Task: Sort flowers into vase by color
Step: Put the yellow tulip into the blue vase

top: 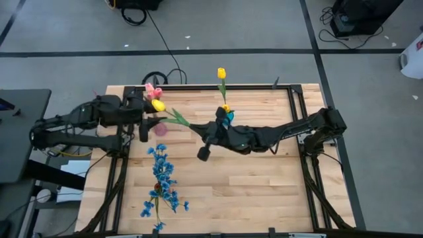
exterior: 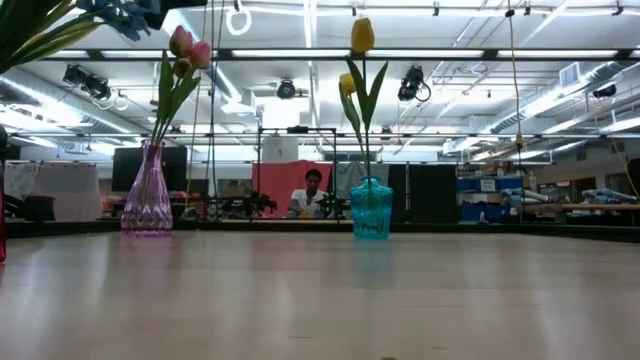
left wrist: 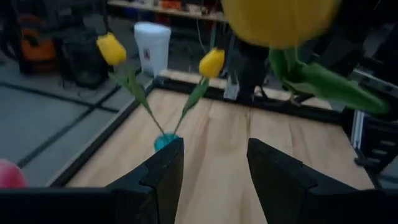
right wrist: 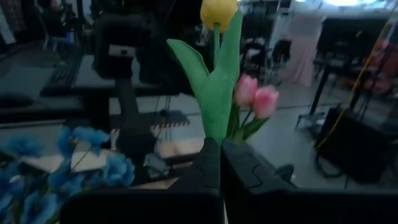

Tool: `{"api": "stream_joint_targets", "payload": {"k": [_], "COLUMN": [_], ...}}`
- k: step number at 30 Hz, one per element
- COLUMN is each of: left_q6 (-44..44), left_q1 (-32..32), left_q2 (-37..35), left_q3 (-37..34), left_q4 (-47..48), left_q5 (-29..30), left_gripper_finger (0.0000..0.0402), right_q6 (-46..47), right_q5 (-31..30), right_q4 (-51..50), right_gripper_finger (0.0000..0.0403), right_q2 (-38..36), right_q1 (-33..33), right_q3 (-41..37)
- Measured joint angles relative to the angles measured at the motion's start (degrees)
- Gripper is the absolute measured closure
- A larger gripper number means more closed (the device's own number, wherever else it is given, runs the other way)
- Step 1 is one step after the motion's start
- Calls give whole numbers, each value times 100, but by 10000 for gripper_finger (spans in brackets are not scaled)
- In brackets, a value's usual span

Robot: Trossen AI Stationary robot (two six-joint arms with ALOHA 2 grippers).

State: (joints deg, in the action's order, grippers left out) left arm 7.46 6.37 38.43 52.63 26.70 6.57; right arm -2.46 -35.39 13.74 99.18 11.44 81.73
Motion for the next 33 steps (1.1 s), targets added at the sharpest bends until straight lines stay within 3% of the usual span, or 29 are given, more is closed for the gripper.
{"api": "stream_joint_targets", "payload": {"k": [7,14,24,33], "left_q6": [-40,407,359,366], "left_q1": [0,0,-3,-4], "left_q2": [20,48,214,282], "left_q3": [49,49,49,49], "left_q4": [-737,-775,-998,-1056], "left_q5": [-213,-677,-913,-997], "left_gripper_finger": [218,218,218,218], "right_q6": [-653,-824,-738,-773], "right_q5": [-113,-72,875,1191], "right_q4": [1044,1589,2192,2273], "right_gripper_finger": [397,396,395,394], "right_q2": [0,0,313,488], "right_q1": [0,-33,-453,-622], "right_q3": [1,1,7,3]}}
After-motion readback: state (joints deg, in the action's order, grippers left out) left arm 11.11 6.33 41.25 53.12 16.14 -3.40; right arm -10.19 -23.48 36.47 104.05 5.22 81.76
